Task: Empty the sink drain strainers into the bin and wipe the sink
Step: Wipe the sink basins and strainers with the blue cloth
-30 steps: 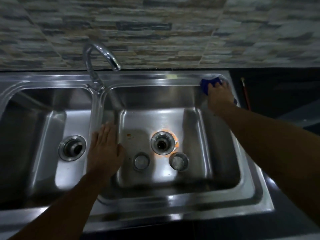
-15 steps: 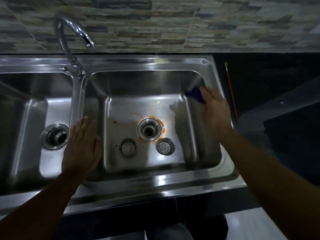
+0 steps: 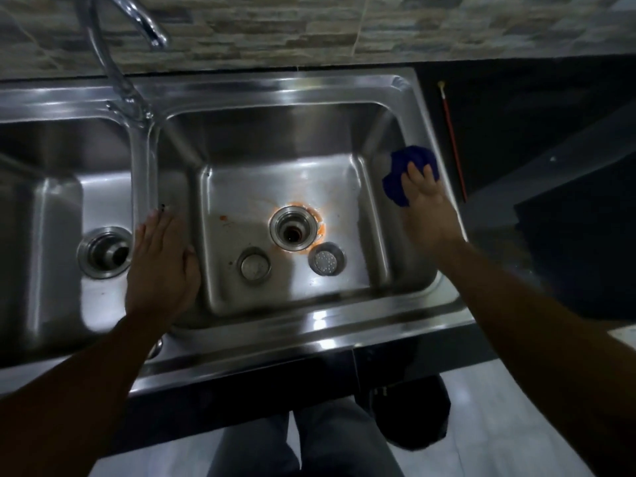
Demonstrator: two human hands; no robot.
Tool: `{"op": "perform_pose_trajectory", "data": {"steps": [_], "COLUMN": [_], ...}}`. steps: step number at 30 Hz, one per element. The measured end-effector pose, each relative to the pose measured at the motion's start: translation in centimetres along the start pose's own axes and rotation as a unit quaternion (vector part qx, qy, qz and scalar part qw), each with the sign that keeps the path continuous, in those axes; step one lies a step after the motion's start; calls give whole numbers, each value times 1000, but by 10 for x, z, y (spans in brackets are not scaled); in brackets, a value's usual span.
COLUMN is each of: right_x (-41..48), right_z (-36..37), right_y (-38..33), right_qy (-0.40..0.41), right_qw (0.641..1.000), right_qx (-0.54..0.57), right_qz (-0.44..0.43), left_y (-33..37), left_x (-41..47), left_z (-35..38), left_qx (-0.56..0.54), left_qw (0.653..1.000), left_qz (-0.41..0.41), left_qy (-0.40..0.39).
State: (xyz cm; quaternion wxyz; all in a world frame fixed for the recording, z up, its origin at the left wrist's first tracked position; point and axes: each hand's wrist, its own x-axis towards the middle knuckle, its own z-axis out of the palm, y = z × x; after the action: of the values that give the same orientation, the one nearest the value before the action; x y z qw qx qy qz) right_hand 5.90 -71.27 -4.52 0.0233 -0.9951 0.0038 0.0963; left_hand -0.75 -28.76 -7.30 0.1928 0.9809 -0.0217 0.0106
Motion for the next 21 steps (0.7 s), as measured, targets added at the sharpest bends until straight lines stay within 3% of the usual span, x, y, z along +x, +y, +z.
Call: {"op": "perform_pose_trajectory", "data": {"steps": [6,10,13,18,21], "right_x": [-127,-155,-159,-168,-169], "right_z": [4,10,15,37,41], "right_y": [11,-4,-69,-239,-284], "right_qy": [36,10,-16,-53,-73], "right_qw": [984,982,979,948,946], "right_qx": [175,187,202,289,277], "right_qz": [9,9,-30,-121,-153], "left_y": [-22,-47,-52,-47,-42], "left_x": [3,-1,-22,-33,-37], "left_z": [-4,-16,-16,-19,-24], "left_qx": [-75,-87,-62,-99,-109], "left_qw": [995,984,989,986,984], "left_qz": [39,90,56,18,9], "left_qy": [-61,-129,-122,-133,-140]}}
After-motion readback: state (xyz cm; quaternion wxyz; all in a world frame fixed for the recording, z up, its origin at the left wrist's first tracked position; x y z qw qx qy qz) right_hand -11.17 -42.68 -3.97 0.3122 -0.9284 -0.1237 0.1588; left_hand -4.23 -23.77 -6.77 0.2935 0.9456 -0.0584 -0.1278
